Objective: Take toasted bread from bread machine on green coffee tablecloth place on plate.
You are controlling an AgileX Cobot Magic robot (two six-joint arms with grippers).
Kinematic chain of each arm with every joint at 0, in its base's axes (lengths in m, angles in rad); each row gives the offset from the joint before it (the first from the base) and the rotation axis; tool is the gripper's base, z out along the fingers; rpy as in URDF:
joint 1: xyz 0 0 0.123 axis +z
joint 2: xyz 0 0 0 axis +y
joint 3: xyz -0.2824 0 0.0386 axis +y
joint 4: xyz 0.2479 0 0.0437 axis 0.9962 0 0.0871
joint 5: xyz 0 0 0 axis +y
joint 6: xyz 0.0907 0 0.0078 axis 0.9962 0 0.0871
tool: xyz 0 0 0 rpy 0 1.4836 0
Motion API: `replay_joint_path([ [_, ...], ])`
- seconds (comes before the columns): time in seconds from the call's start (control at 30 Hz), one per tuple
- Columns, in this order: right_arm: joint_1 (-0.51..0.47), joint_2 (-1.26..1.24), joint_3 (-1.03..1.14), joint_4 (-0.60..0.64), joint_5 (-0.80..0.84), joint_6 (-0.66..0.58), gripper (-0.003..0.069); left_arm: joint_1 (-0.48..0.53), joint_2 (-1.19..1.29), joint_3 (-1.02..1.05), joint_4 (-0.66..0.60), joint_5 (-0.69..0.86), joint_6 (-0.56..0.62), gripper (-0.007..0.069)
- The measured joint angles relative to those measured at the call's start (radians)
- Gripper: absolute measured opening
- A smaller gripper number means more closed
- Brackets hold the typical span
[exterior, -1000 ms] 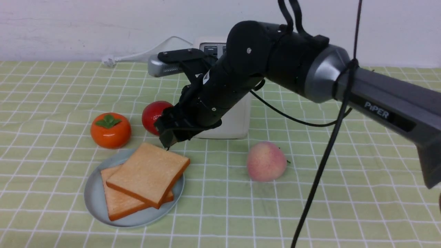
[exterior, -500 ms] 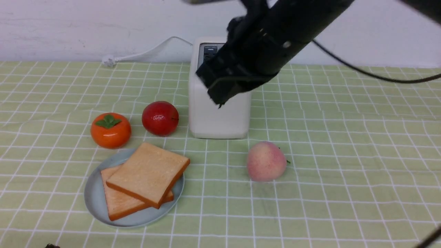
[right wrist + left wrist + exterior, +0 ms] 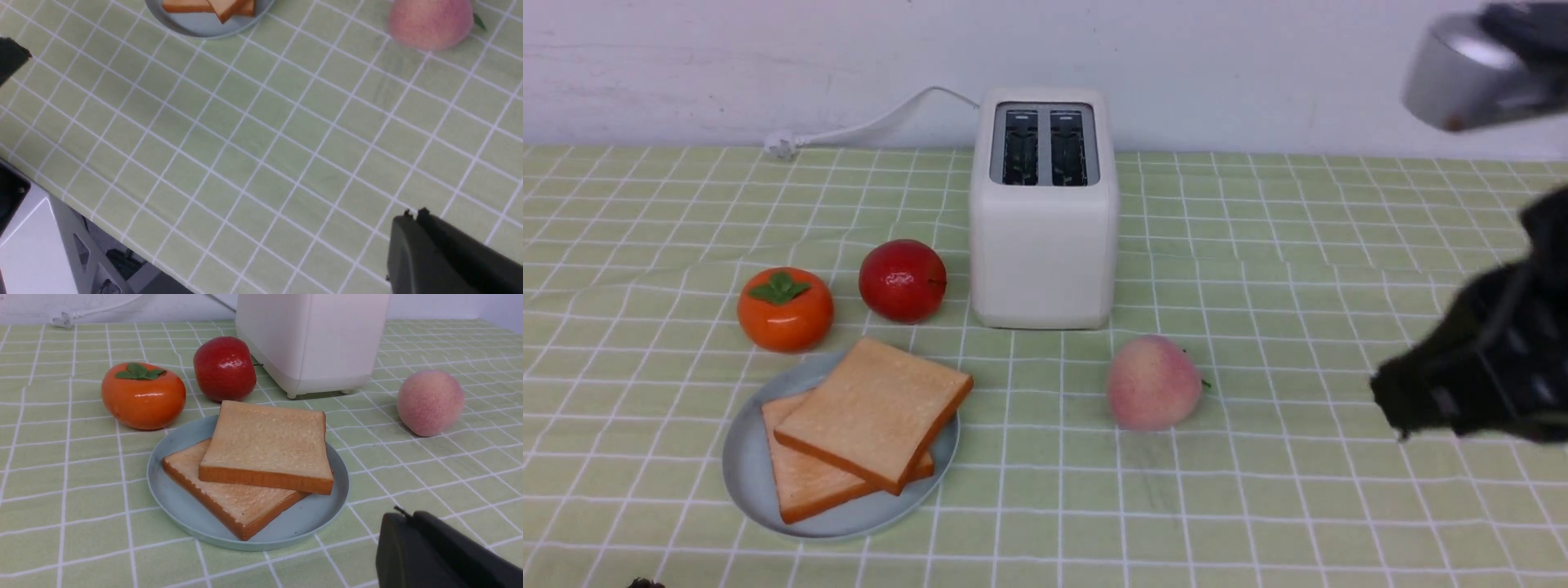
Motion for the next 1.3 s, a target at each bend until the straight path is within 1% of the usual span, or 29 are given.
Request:
replay_joint_path([
  [0.1,0.0,-0.097,0.106,0.0,-0.043,0.006,0.0001,0.0,0.0,0.0,0.0,0.0,0.0,0.0008],
  [0.27,0.0,-0.194,0.211,0.0,-0.03,0.006,0.0003,0.0,0.0,0.0,0.0,0.0,0.0,0.0008],
  [0.47,0.0,-0.234,0.24,0.0,0.052,0.006,0.0013,0.0,0.0,0.0,0.0,0.0,0.0,0.0013],
  [0.6,0.0,-0.234,0.24,0.0,0.057,0.006,0.0015,0.0,0.0,0.0,0.0,0.0,0.0,0.0017],
  [0.67,-0.015,-0.245,0.242,-0.03,0.055,0.006,0.0015,0.0,0.0,0.0,0.0,0.0,0.0,0.0019],
  [0.73,-0.089,-0.299,0.279,-0.064,0.018,-0.021,0.0002,0.0,0.0,0.0,0.0,0.001,0.0,0.0019],
  [0.77,-0.137,-0.341,0.318,-0.077,-0.036,-0.053,-0.0006,0.0,0.0,0.0,0.001,0.001,0.0,0.0019],
  [0.8,-0.147,-0.351,0.328,-0.081,-0.063,-0.069,-0.0008,0.0,0.0,0.0,0.001,0.001,0.0,0.0019],
  [0.83,-0.223,-0.416,0.408,-0.082,-0.161,-0.12,-0.0018,0.0,0.0,0.0,0.001,0.001,0.0,0.0019],
  [0.93,-0.353,-0.601,0.606,-0.065,-0.415,-0.243,-0.002,0.0,0.0,0.0,0.001,0.001,0.0,0.0019],
  [0.97,-0.38,-0.642,0.657,-0.062,-0.469,-0.259,-0.002,0.0,0.0,0.0,0.001,0.001,0.0,0.0019],
  [1.0,-0.453,-0.75,0.812,-0.055,-0.594,-0.31,-0.002,0.0,0.0,0.0,0.001,0.001,0.0,0.0019],
  [1.03,-0.474,-0.802,0.864,-0.05,-0.646,-0.321,-0.002,0.0,0.0,0.0,0.001,0.001,0.0,0.0019],
  [1.07,-0.516,-0.876,0.978,-0.042,-0.706,-0.327,-0.002,0.0,0.0,0.0,0.001,0.001,0.0,0.0019],
  [1.1,-0.54,-0.931,1.052,-0.032,-0.743,-0.325,-0.002,0.0,0.0,0.0,0.001,0.001,0.0,0.0019],
  [1.13,-0.544,-0.952,1.067,-0.029,-0.756,-0.325,-0.002,0.0,0.0,0.0,0.001,0.001,0.0,0.0019],
  [1.17,-0.57,-1.021,1.167,-0.024,-0.792,-0.306,-0.002,0.0,0.0,0.0,0.001,0.001,0.0,0.0019],
  [1.23,-0.594,-1.057,1.246,-0.018,-0.818,-0.28,-0.002,0.0,0.0,0.0,0.001,0.001,0.0,0.0019],
  [1.3,-0.604,-1.066,1.266,-0.027,-0.804,-0.271,-0.002,0.0,-0.001,0.0,0.001,0.0,0.0,0.002],
])
